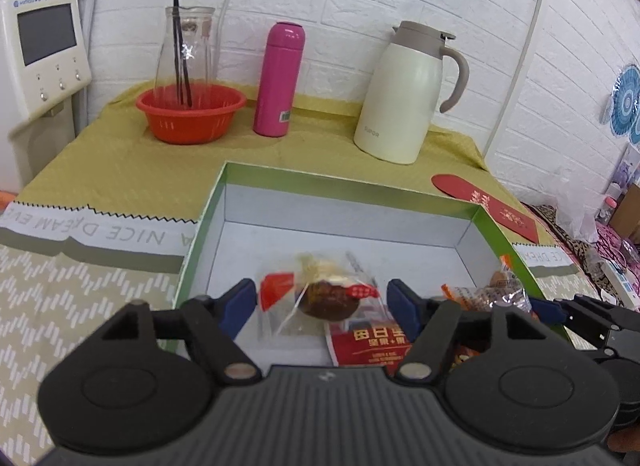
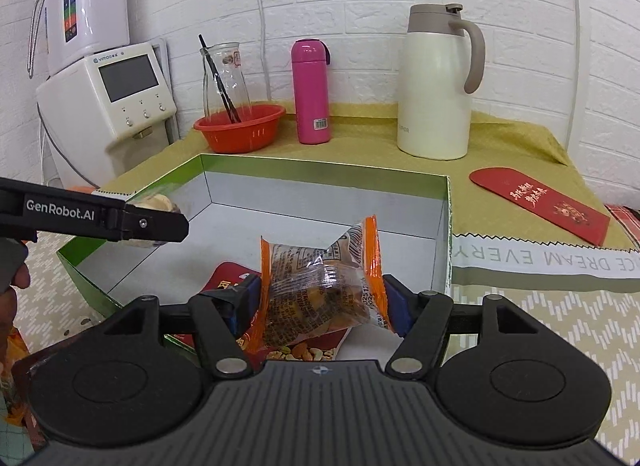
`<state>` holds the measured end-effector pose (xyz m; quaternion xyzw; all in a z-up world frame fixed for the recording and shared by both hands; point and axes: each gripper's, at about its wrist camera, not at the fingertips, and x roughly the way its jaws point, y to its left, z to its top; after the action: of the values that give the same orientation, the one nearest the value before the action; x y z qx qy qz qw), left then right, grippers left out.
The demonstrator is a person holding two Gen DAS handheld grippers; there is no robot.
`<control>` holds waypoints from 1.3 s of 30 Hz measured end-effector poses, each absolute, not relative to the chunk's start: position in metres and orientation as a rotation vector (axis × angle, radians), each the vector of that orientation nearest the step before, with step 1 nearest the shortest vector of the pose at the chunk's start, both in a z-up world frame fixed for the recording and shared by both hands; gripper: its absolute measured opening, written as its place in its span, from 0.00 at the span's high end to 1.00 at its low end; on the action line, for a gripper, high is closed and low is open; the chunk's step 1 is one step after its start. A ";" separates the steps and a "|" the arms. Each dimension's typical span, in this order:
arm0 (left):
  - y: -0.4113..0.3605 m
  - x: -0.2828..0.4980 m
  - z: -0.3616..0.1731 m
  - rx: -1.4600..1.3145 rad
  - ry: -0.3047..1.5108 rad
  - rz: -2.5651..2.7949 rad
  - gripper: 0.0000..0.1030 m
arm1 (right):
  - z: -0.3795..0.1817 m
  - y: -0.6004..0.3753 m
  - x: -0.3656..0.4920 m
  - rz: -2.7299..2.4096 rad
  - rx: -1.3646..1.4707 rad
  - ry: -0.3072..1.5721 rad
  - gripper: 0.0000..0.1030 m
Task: Organize snacks
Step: 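Lower both held bags into the green box and open both grippers, then withdraw both tools from the box back toward the snack pile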
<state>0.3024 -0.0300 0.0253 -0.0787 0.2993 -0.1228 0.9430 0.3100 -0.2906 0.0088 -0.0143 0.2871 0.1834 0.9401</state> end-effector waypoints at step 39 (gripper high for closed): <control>-0.006 0.090 0.121 -0.153 0.368 -0.341 0.04 | 0.112 -0.298 0.131 0.450 -0.161 0.238 0.00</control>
<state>0.0901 -0.0058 0.1207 -0.0758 0.1820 -0.1686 0.9658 0.1309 -0.2985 0.1118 -0.0793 0.1176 0.2221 0.9646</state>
